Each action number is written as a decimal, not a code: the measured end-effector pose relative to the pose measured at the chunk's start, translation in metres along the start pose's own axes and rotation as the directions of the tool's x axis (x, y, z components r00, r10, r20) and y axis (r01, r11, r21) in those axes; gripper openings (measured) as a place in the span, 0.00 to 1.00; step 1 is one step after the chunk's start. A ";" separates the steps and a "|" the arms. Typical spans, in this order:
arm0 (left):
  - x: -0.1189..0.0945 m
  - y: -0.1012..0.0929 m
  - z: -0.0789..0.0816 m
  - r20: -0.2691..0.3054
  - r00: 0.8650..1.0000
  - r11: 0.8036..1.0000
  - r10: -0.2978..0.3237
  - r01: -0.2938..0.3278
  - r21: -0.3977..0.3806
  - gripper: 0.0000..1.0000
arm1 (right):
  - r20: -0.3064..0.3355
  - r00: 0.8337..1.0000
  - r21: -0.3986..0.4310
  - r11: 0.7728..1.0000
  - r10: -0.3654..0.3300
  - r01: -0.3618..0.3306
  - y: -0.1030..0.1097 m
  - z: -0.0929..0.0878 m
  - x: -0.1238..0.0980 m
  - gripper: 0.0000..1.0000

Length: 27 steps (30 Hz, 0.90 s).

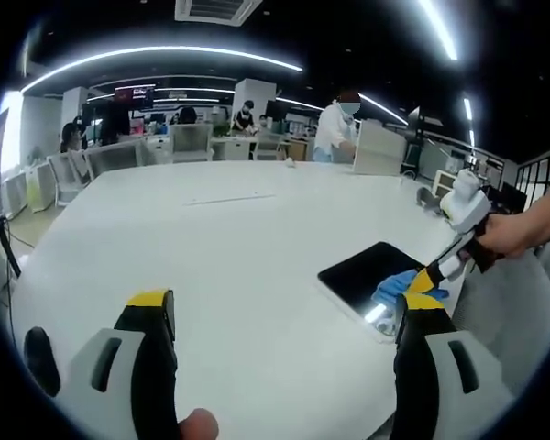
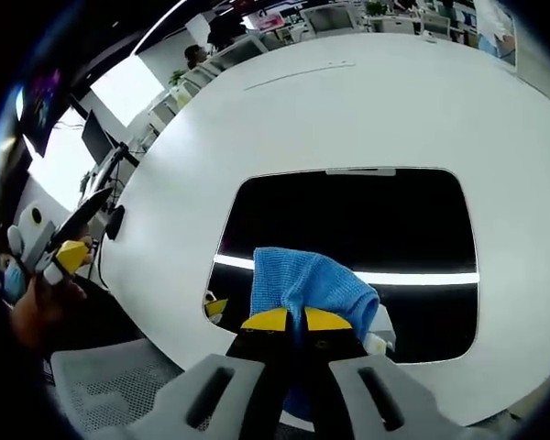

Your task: Wipe the mirror surface with the cleaning cloth until all visible marks leave the cleaned area.

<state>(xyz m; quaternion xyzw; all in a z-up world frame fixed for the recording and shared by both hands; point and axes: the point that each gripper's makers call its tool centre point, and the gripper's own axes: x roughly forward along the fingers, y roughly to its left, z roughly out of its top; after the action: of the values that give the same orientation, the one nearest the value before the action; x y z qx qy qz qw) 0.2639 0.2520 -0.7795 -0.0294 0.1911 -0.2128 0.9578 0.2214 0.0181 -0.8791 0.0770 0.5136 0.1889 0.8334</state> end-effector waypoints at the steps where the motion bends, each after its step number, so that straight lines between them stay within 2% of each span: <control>1: 0.000 0.000 0.000 0.001 1.000 1.000 0.000 0.000 0.001 0.99 | 0.004 1.000 0.002 1.000 -0.003 0.003 0.001 0.000 0.000 0.00; 6: 0.001 -0.001 0.000 0.003 1.000 1.000 -0.004 0.004 -0.001 0.99 | 0.013 1.000 0.002 1.000 -0.006 0.006 0.006 0.000 0.002 0.00; 9: 0.000 -0.003 0.000 0.003 1.000 1.000 -0.004 0.004 -0.003 0.99 | 0.006 1.000 -0.040 0.999 0.006 -0.006 0.017 0.000 0.006 0.00; 10: -0.001 -0.004 0.000 0.002 1.000 1.000 -0.004 0.004 -0.005 0.99 | 0.010 1.000 -0.030 0.999 -0.012 0.012 0.016 0.001 0.006 0.00; 19: -0.003 -0.007 0.000 -0.005 1.000 1.000 -0.008 0.008 -0.001 0.99 | -0.008 1.000 -0.020 1.000 0.017 -0.017 0.034 0.004 0.015 0.00; 27: -0.001 -0.009 0.003 -0.014 1.000 1.000 -0.011 0.011 0.012 0.99 | -0.021 0.999 -0.060 0.997 0.039 -0.040 0.050 0.005 0.022 0.00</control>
<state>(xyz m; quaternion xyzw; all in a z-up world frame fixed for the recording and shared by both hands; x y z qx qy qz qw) 0.2600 0.2441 -0.7752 -0.0230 0.1963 -0.2193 0.9554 0.2227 0.0733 -0.8785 0.0601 0.5143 0.2217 0.8263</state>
